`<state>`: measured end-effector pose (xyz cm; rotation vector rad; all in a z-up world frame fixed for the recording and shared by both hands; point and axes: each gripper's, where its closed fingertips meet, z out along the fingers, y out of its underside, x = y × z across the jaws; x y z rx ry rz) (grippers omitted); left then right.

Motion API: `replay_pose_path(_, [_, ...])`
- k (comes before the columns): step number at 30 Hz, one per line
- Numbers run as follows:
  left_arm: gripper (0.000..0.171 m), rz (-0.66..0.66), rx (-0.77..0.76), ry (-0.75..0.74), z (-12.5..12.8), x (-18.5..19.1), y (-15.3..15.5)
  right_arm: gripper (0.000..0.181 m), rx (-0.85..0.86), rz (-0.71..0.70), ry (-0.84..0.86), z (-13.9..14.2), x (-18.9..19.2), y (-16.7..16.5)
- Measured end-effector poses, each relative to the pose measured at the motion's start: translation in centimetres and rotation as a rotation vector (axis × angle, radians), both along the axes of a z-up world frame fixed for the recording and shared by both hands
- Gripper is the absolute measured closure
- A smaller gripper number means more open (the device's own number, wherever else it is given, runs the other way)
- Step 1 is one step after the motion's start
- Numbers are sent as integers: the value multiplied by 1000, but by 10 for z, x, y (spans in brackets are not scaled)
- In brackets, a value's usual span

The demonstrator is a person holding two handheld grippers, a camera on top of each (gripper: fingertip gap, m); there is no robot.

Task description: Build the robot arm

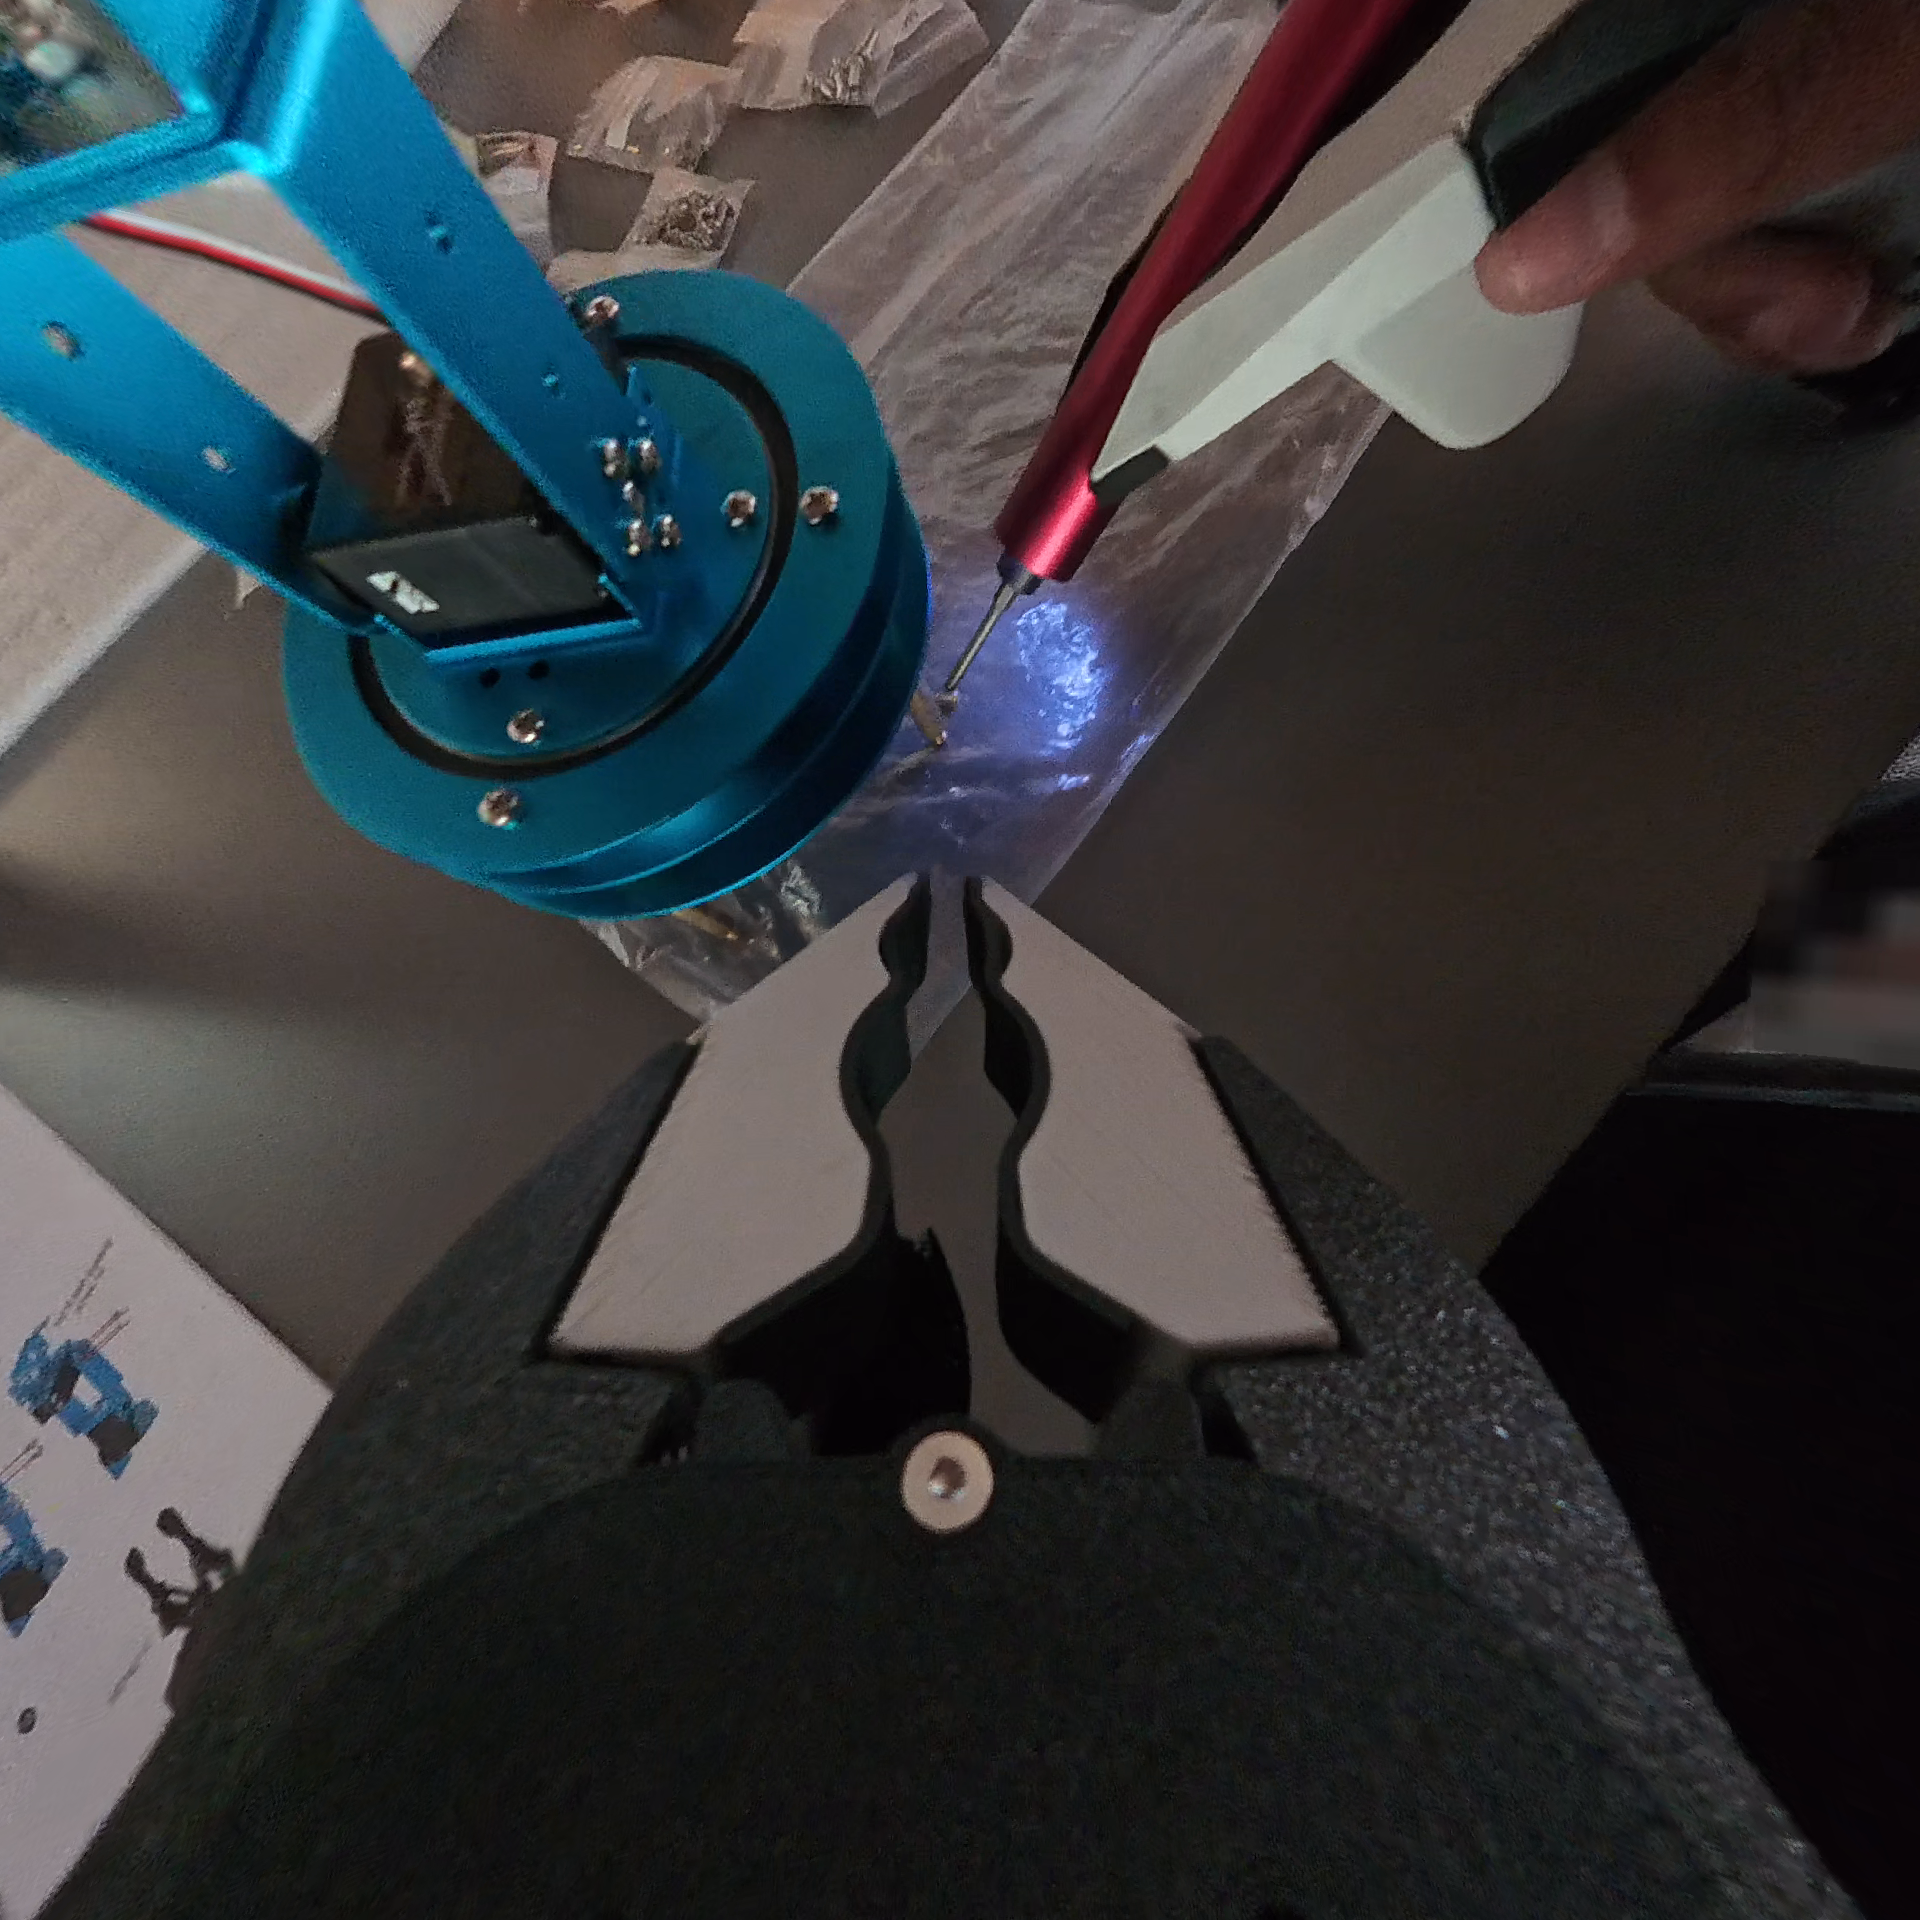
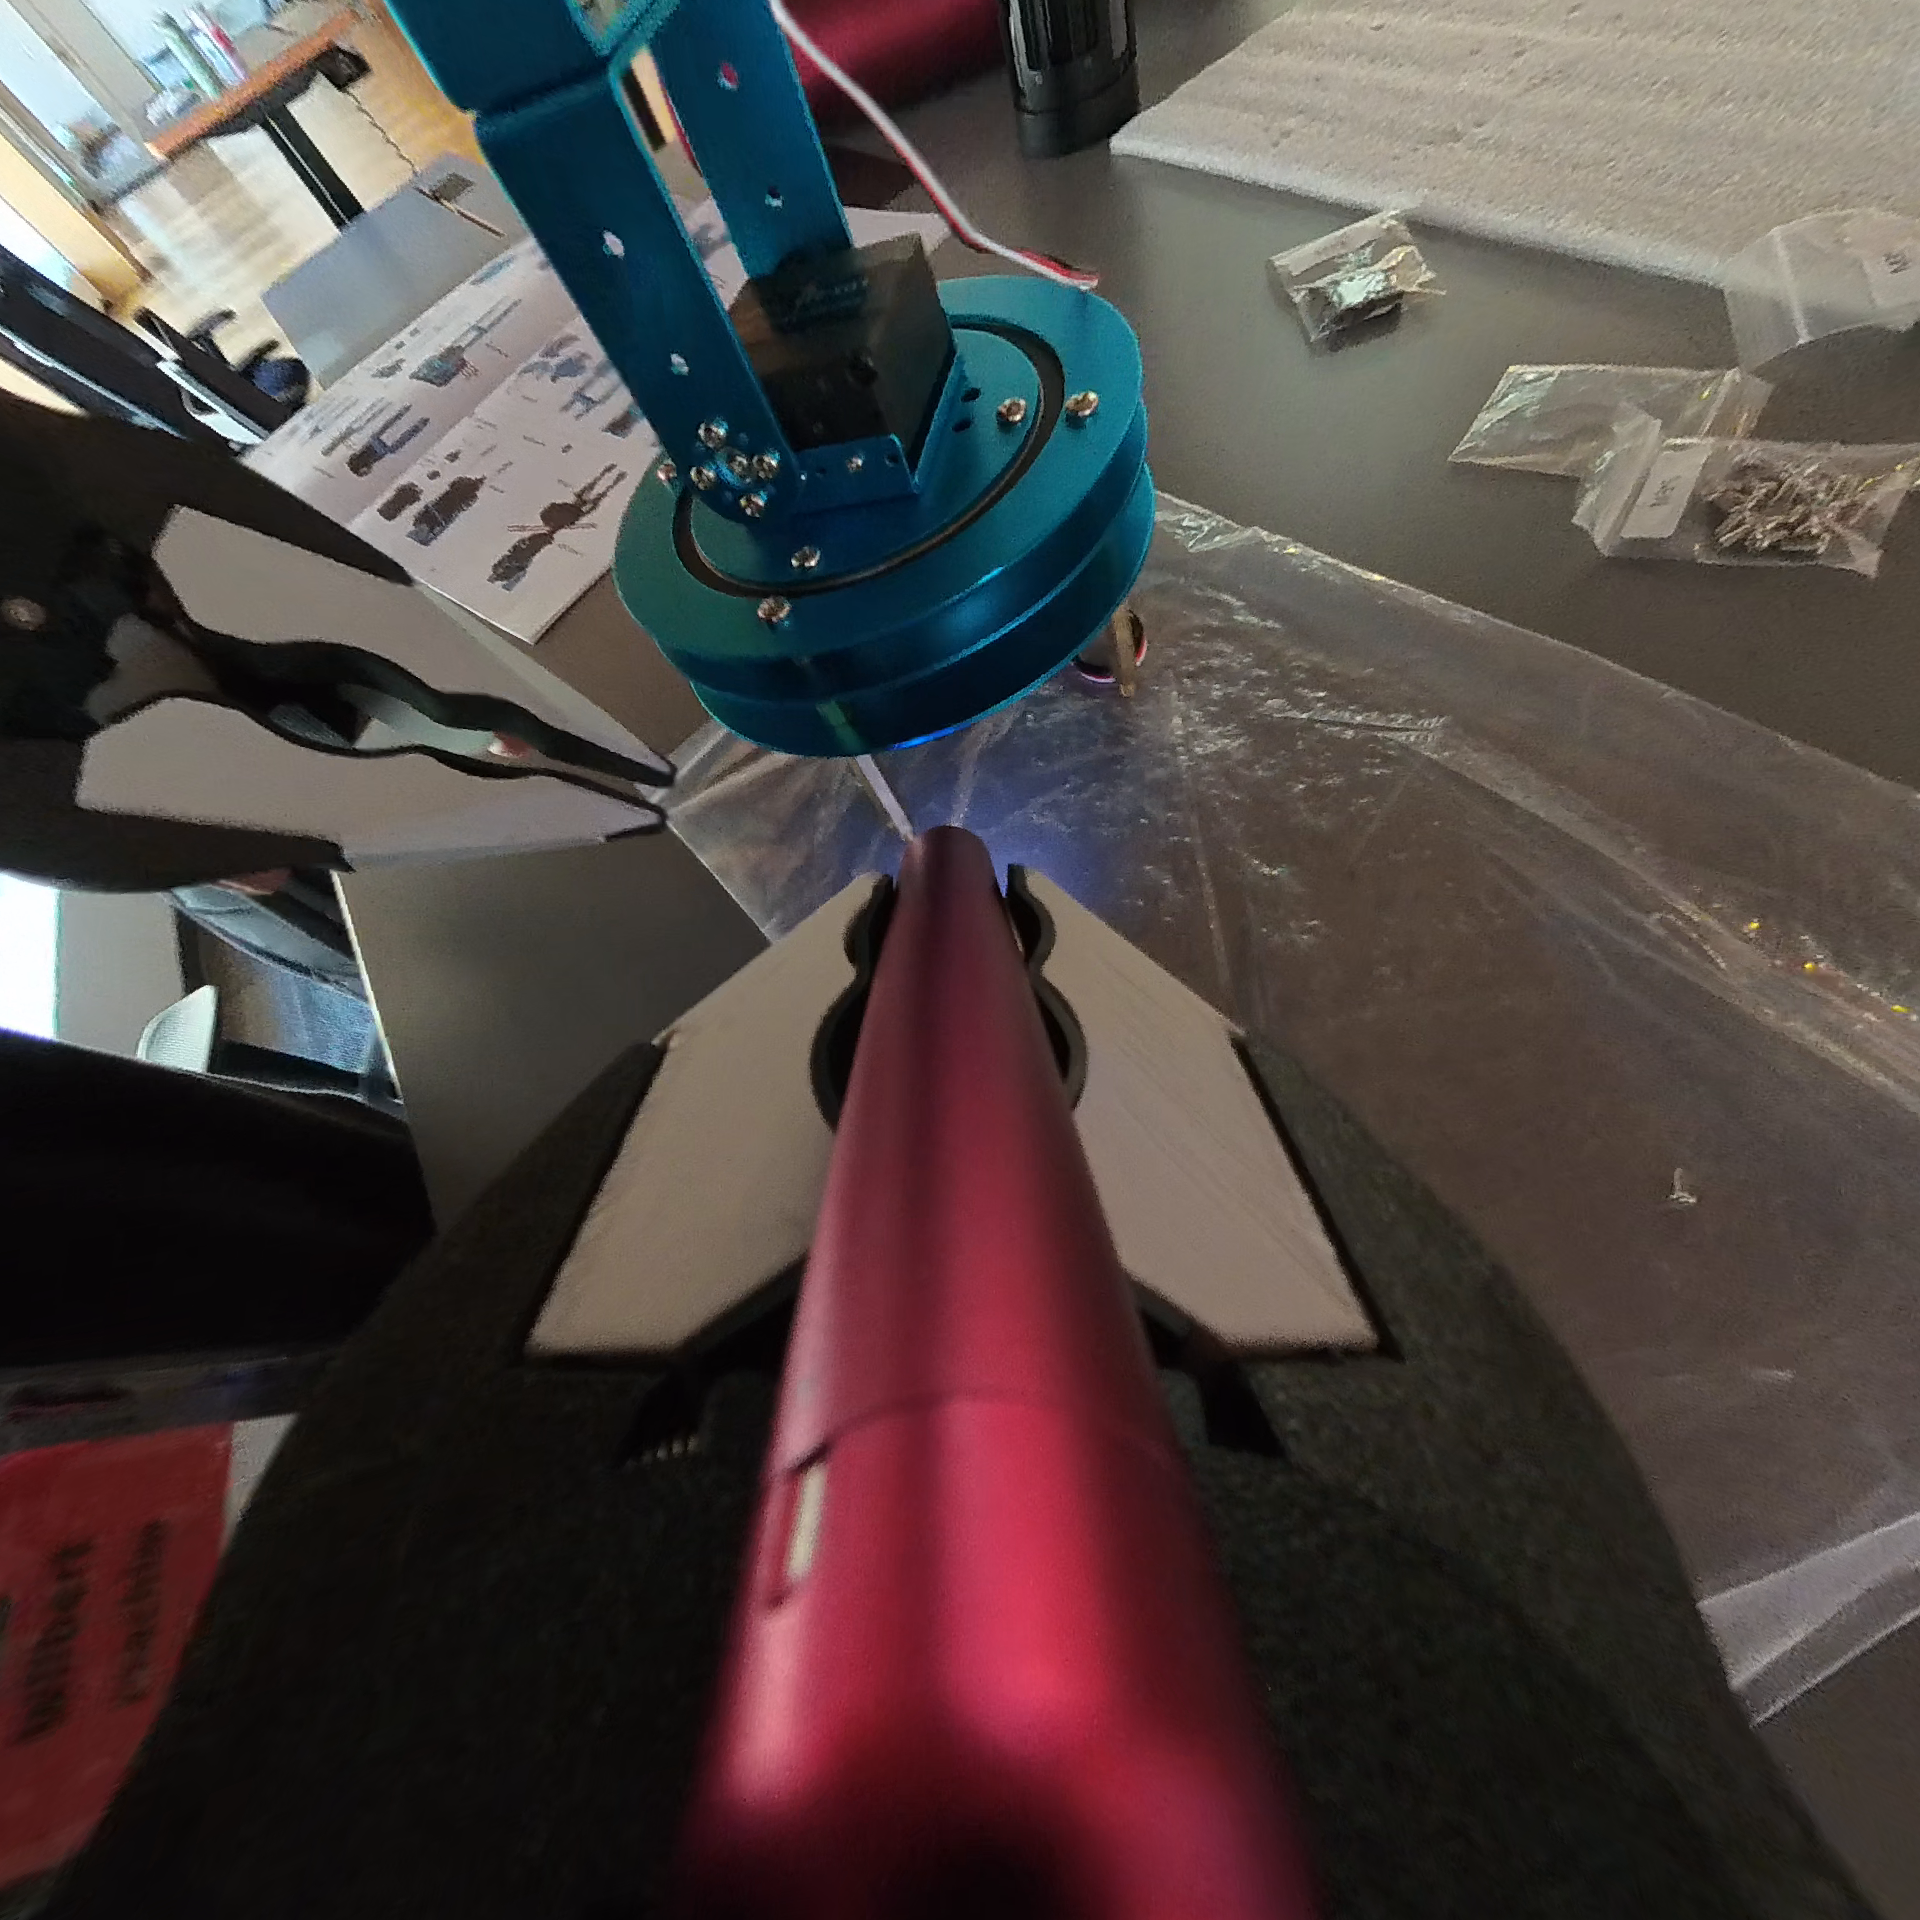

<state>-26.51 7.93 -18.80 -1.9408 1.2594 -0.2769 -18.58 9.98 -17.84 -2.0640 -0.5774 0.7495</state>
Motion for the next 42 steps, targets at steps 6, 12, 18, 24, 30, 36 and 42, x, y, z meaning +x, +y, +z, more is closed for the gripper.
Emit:
replay_pose_path(6, [166, -20, 32, 22, -2, 22, 1, 159, -9, 21, 35, 8, 7, -5])
replay_pose_path(12, [157, -45, 141, 54, 0, 42, 9, 159, -38, 75, 126, 33, 22, -21])
replay_pose_path(18, [156, -127, 254, 94, 1, 67, 6, 158, -25, 144, 110, 52, 34, -33])
replay_pose_path(24, [158, -162, 313, 103, 4, 84, 4, 158, -9, 201, 24, 53, 37, -37])
replay_pose_path(30, [171, -151, 328, 116, 1, 87, 8, 157, -12, 223, -5, 50, 37, -35])
replay_pose_path(36, [171, -121, 318, 87, 4, 80, 12, 158, -15, 200, 44, 55, 39, -34])
replay_pose_path(42, [171, -134, 323, 63, 9, 77, 9, 158, -22, 185, 78, 55, 37, -34])
